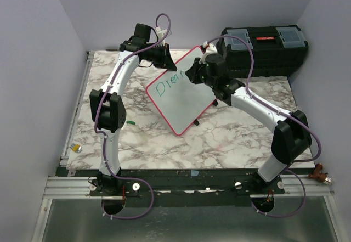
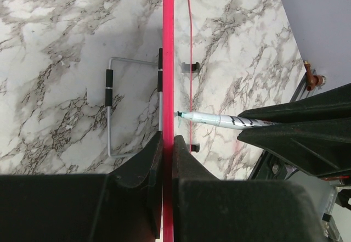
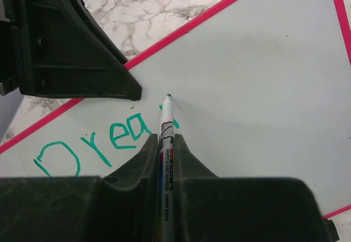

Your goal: Write a sentence on the whiteboard

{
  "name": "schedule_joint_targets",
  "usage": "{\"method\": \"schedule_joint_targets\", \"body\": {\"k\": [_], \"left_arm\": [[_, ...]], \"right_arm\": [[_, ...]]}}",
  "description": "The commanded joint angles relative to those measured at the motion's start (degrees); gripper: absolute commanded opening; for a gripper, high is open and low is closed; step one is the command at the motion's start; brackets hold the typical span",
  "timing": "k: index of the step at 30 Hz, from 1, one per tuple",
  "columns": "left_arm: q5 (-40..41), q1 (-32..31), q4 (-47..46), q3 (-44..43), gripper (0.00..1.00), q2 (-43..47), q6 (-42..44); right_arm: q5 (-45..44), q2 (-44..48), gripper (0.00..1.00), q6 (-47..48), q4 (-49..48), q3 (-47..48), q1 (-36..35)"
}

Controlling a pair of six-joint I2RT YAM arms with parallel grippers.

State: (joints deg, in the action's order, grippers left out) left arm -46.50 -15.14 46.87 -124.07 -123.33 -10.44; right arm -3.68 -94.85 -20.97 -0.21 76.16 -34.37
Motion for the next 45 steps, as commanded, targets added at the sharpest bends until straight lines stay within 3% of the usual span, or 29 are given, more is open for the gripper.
{"method": "schedule_joint_targets", "body": {"k": [1,18,45], "left_arm": [[-0.4,-2.4,2.0,0.9,0.0,1.9,2.6],[-0.4,-2.4,2.4,-0.5,0.0,1.2,2.8],[-0.4,-2.4,2.2,0.4,0.0,1.4,2.8]], "right_arm": [[-3.0,-2.2,0.01,0.7,2.2,2.1,0.4],[-2.4,2.0,0.01,-1.3,1.3,-5.5,0.6],[-3.3,-3.8,0.01,-1.0,2.1,3.7,1.0]]}}
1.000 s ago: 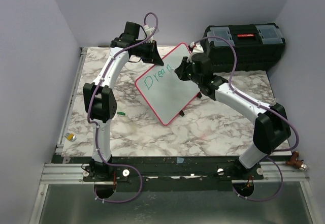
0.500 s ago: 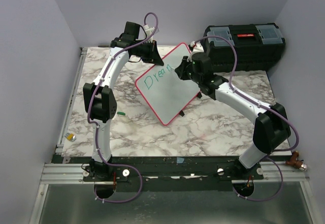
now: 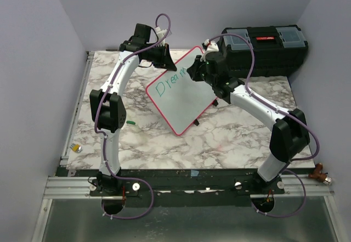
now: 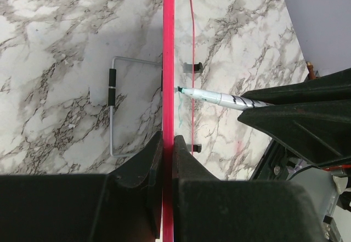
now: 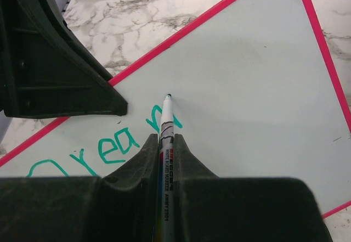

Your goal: Write a sentence on the whiteboard

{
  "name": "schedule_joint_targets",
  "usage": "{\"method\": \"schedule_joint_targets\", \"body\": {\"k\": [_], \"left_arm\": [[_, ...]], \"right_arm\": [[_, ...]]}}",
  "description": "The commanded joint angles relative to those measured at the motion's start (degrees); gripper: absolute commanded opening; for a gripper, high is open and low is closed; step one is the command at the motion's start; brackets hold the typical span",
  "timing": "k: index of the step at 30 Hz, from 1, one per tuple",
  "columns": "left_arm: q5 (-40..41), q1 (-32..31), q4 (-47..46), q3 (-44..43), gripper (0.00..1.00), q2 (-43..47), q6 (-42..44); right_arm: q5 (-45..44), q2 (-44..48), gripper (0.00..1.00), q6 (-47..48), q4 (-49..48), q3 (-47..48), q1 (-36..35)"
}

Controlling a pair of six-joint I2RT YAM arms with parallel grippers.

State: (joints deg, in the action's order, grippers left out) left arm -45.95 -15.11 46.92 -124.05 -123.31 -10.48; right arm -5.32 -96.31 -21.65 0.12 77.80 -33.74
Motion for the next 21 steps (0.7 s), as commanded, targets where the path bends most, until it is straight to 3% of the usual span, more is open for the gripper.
{"method": "schedule_joint_targets", "body": {"k": [1,21], "left_arm": [[-0.8,-2.4,2.1,0.4,0.0,1.4,2.9],[-0.4,-2.2,2.1,0.5,0.0,1.6,3.1]], "right_arm": [[-1.9,-2.5,0.01,-0.3,1.9,2.2,0.5],[-2.2,1.0,0.01,-1.2,1.5,-6.0,0.8]]}}
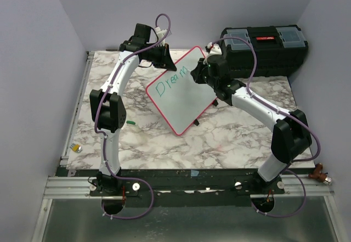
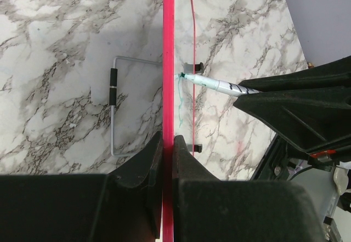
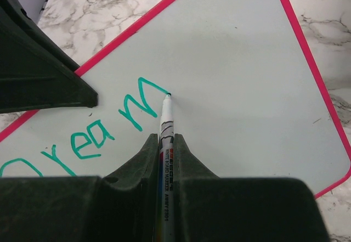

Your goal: Write a sentence on the whiteboard

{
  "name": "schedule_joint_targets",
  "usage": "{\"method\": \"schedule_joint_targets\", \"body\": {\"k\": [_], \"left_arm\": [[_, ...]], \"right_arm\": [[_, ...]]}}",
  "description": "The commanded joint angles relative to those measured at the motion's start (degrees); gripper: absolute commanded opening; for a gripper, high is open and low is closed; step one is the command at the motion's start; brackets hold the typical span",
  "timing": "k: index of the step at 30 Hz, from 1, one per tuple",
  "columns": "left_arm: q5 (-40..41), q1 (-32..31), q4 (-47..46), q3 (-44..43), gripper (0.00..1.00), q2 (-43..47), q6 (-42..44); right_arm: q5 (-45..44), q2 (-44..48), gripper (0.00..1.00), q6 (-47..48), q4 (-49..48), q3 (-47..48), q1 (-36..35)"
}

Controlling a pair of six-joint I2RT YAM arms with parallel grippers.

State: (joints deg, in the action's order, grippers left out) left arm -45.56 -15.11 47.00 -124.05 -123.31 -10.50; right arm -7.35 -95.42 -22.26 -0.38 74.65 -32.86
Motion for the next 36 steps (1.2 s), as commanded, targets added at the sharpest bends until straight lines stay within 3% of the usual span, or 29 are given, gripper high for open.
{"method": "schedule_joint_targets", "body": {"k": [1,23,36], "left_arm": [[-0.8,-2.2,2.0,0.6,0.0,1.6,3.1],[-0.7,-2.0,-0.2,2.3,0.0,2.2,2.5],[-0.7,-2.0,-2.6,4.3,0.0,3.5,1.8]], "right_arm": [[-0.1,0.4,0.01,-0.7,2.0,-3.1,-0.1],[0.8,8.1,0.01,0.7,5.6,-2.5,-0.1],[19.6,17.1,0.01,2.7,4.4,-10.2,-0.2]]}}
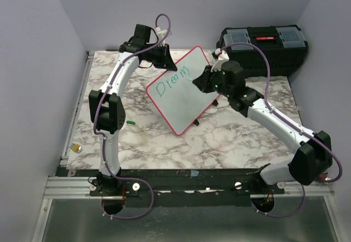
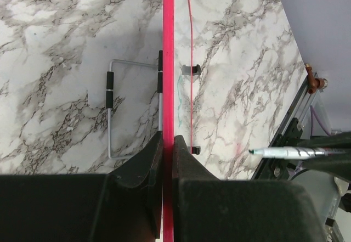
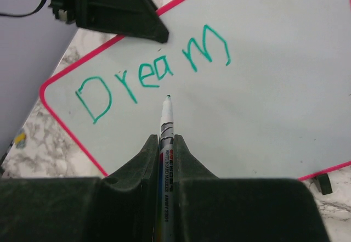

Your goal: Write a sentence on the whiteboard

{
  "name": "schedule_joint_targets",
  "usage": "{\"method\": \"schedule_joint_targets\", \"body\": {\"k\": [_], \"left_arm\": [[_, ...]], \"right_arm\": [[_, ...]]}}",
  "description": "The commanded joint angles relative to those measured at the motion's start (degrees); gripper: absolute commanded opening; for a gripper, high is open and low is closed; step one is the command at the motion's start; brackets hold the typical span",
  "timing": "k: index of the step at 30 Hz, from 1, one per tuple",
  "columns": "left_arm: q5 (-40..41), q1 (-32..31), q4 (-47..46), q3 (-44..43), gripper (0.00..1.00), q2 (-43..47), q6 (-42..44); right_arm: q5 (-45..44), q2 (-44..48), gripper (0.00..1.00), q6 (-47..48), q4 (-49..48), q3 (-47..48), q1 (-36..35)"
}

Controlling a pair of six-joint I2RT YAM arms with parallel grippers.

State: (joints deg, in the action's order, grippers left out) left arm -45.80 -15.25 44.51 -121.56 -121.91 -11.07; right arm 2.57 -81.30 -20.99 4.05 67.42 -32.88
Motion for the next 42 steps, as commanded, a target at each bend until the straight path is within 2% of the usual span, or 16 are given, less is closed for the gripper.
{"method": "schedule_joint_targets", "body": {"k": [1,9,21,42], "left_arm": [[-0.3,-1.8,-0.2,2.1,0.0,2.3,2.4],[0.6,-1.8,-0.3,2.6,0.0,2.6,2.2],[1.4,-1.7,-0.7,2.7,0.0,1.5,2.0],[2.1,-0.9,-1.9,6.4,0.0,3.4,2.1]], "right_arm": [[10.9,3.5,0.01,1.4,-0.2,-3.6,-0.2],[12.3,6.3,0.01,2.9,-0.1,-7.9,-3.7],[4.9,4.1,0.01,8.1,0.7,-8.4,-13.6],[-1.2,-3.6,0.01,8.1,-3.5,-6.1,-16.4]]}}
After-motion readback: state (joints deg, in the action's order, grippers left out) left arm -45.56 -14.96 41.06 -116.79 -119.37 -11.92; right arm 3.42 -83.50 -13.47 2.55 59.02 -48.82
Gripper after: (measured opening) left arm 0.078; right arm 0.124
